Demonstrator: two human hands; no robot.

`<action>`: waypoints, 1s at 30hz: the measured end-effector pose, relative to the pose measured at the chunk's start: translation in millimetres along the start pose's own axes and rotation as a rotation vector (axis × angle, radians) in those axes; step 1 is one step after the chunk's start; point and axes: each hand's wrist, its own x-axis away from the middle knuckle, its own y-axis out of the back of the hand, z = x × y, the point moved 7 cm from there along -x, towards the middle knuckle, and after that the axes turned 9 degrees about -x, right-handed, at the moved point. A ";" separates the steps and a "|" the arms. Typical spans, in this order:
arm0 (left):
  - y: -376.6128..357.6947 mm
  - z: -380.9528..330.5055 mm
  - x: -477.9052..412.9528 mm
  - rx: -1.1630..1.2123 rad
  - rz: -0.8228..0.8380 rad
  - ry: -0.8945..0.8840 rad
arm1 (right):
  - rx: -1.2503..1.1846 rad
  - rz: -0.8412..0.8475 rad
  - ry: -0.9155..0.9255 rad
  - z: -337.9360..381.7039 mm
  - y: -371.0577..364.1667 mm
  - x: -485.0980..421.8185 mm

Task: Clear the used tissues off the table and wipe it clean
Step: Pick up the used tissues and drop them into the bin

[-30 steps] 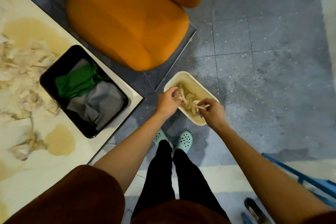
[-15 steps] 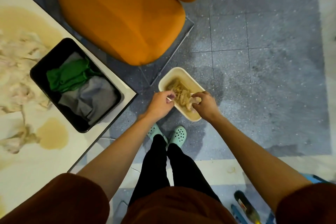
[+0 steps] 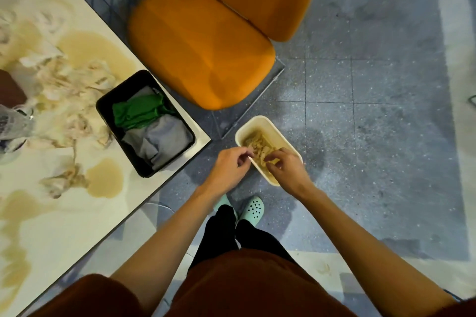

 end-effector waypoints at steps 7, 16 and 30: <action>47.6 -0.1 60.2 0.071 -0.184 0.031 | 0.013 -0.020 0.243 72.9 -2.0 37.1; 125.3 43.2 140.2 0.197 -0.476 0.149 | 0.028 0.168 0.497 174.2 -59.4 61.1; 227.4 171.4 262.2 0.335 -0.743 0.321 | 0.137 0.386 0.711 304.0 -218.1 72.7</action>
